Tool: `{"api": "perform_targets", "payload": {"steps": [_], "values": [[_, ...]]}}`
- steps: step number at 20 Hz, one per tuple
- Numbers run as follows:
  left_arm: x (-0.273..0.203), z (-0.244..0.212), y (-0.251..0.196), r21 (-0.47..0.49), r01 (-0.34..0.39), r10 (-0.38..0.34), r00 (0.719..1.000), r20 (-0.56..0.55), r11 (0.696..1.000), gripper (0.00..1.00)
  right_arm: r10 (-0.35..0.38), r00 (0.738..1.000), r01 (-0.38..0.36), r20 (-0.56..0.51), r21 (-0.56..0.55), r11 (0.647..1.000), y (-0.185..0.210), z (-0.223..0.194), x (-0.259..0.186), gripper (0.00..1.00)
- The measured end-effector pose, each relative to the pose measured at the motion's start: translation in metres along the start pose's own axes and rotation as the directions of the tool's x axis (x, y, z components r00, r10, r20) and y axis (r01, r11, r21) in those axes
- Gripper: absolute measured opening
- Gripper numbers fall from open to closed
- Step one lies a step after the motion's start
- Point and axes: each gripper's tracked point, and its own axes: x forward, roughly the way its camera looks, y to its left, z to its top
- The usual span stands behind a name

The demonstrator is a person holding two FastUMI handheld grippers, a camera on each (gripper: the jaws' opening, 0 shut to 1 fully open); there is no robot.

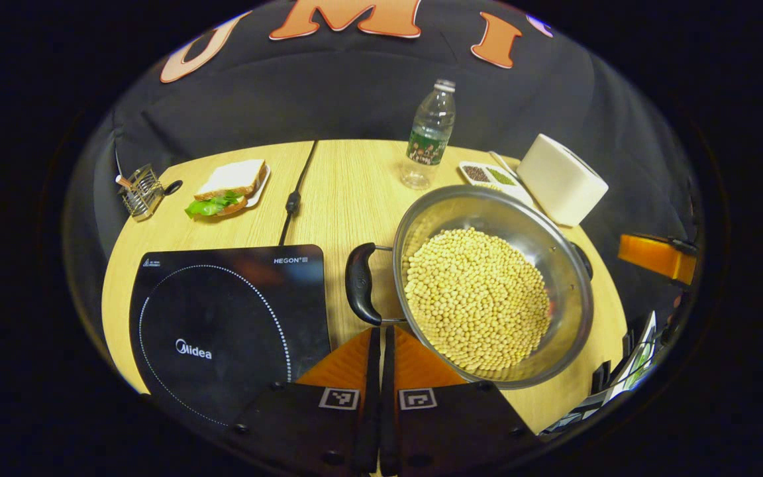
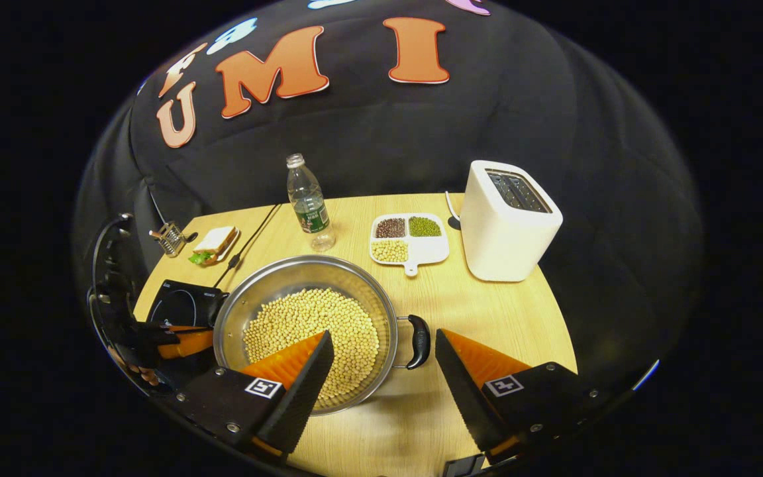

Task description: First push the handle of the pot to place it horizontally, then grasp the pot with both hands and set it on the induction cooktop.

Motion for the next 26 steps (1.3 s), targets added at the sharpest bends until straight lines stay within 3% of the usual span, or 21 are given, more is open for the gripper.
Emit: {"api": "perform_targets", "payload": {"steps": [1,3,5,6,10,13,20,26], "values": [[-0.007,0.007,-0.003,-0.006,0.013,-0.013,1.000,0.023,1.000,0.09,0.001,1.000,-0.001,-0.013,-0.002,1.000,0.000,-0.003,0.004,0.96],[-0.015,0.028,0.002,-0.014,0.014,-0.013,0.998,0.067,1.000,0.29,-0.005,0.999,0.005,-0.034,-0.012,1.000,-0.003,-0.006,0.011,0.96],[-0.010,0.043,0.005,-0.014,0.017,-0.016,0.997,0.079,1.000,0.56,-0.019,0.998,0.018,-0.052,-0.028,0.999,-0.004,-0.010,0.020,0.96],[-0.004,0.047,0.004,-0.001,0.015,-0.015,0.997,0.072,1.000,0.76,-0.023,0.998,0.021,-0.061,-0.034,0.999,-0.004,-0.013,0.025,0.96],[0.025,0.047,-0.005,0.041,0.002,-0.004,0.999,0.036,0.999,0.99,-0.035,0.994,0.033,-0.104,-0.024,0.999,-0.006,-0.023,0.040,0.96],[0.047,0.045,-0.001,0.055,-0.027,0.027,1.000,0.011,0.998,0.99,-0.036,0.989,0.037,-0.141,0.007,0.999,-0.005,-0.030,0.051,0.96],[0.079,0.040,-0.001,0.032,-0.002,0.003,1.000,-0.026,0.999,0.98,-0.063,0.976,0.073,-0.209,0.040,0.997,-0.011,-0.043,0.078,0.92],[0.092,0.042,0.009,0.009,-0.026,0.026,1.000,-0.004,1.000,0.75,-0.108,0.961,0.124,-0.256,0.046,0.991,-0.020,-0.053,0.096,0.80]]}}
